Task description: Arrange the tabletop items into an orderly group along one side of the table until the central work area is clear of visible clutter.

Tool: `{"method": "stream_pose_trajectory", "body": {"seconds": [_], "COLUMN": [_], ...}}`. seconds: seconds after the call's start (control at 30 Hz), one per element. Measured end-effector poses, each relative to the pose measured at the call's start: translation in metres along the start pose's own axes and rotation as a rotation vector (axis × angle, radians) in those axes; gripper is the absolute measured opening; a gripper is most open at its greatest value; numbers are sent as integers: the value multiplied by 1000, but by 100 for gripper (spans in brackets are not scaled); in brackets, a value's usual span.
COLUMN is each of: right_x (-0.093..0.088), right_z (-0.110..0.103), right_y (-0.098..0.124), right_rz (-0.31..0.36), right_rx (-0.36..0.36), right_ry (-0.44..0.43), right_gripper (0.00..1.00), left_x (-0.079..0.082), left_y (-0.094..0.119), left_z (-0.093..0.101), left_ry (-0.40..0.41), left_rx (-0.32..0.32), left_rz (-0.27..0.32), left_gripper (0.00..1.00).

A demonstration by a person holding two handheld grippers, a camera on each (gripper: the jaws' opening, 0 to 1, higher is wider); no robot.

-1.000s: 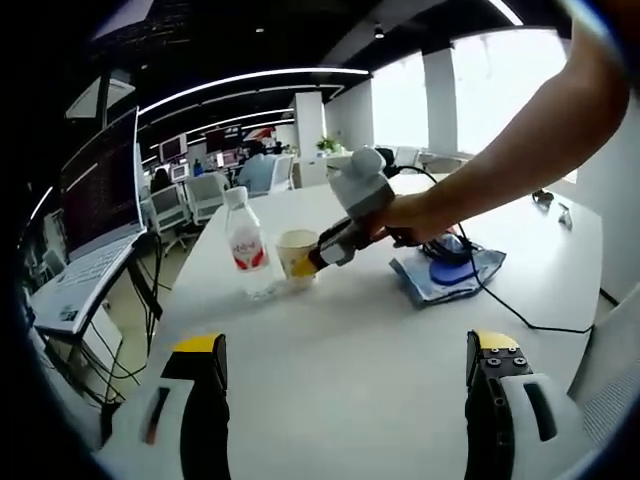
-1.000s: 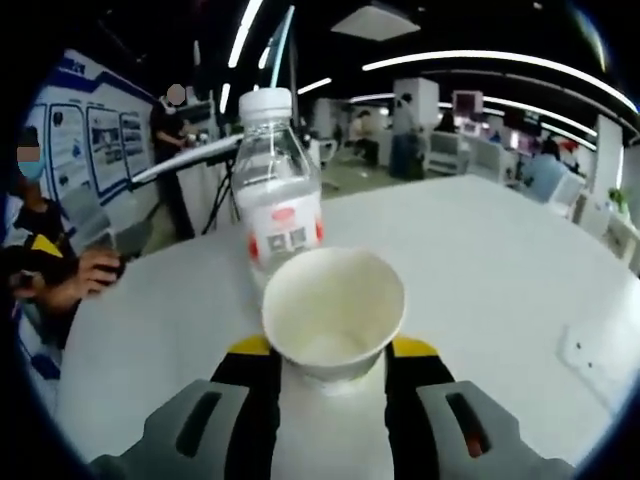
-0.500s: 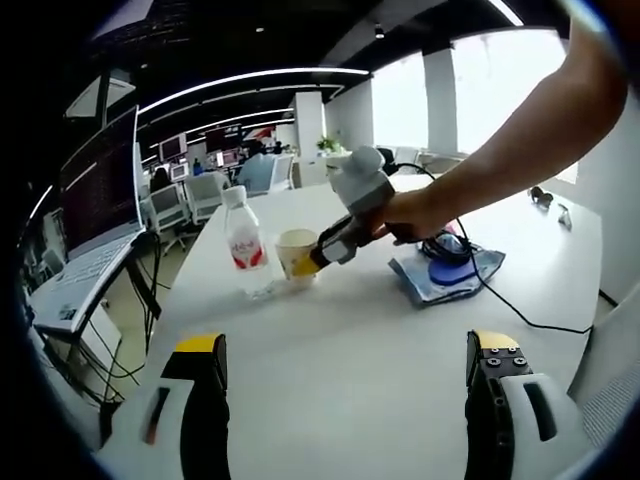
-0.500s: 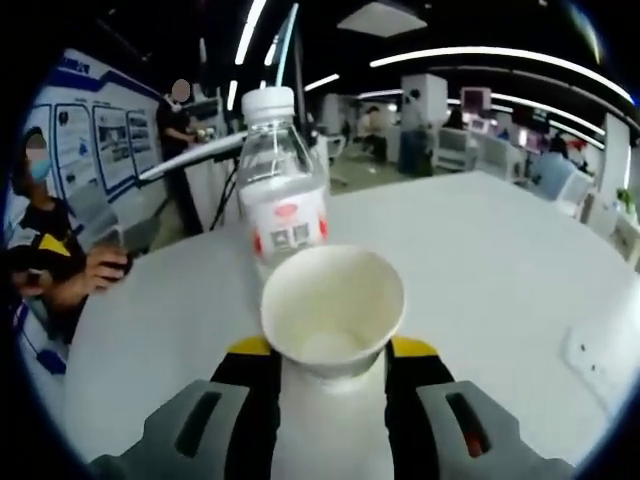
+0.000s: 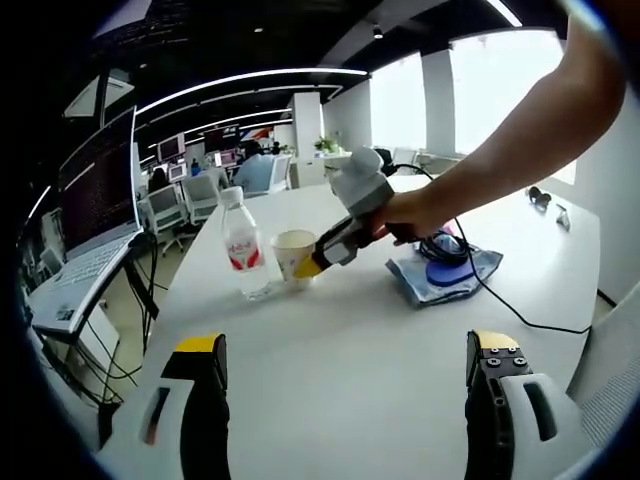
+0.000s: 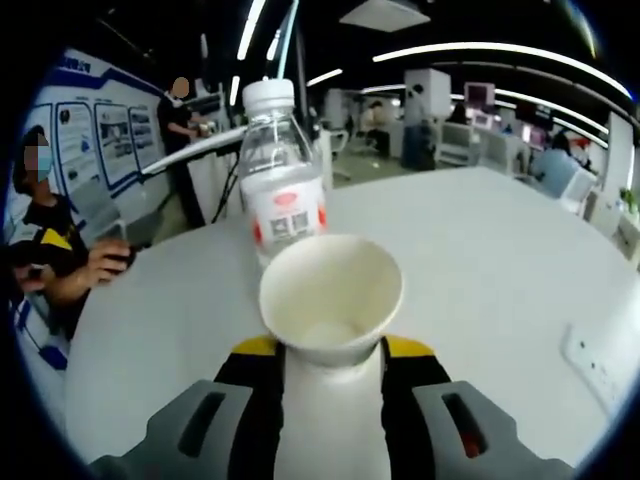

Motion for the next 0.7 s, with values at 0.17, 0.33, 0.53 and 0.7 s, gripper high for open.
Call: {"method": "stream_pose_trajectory", "body": {"seconds": [0.17, 0.33, 0.53, 0.7], "right_x": [1, 1, 3, 2], "right_z": [1, 2, 1, 4], "right_y": [2, 2, 2, 3], "right_rz": [-3, -14, -7, -13], "right_rx": [-3, -1, 8, 4], "right_ry": [3, 7, 6, 0], "right_gripper": [33, 32, 32, 32], "left_x": [0, 0, 2, 1], "left_y": [0, 0, 1, 2], "left_z": [0, 1, -2, -2], "left_ry": [-2, -2, 0, 1], "left_rx": [1, 0, 9, 9], "left_rz": [-3, -1, 7, 4], "left_gripper": [100, 100, 100, 100]}}
Point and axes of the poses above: the point that each gripper's makers call its tool centre point, and the gripper's own axes: y roughly backward along the fingers, z roughly to its right, x roughly out of its top, the point moved 10 cm from there along y, roughly backward along the fingers, and after that the axes turned 15 degrees about -y, right-handed, at the moved point
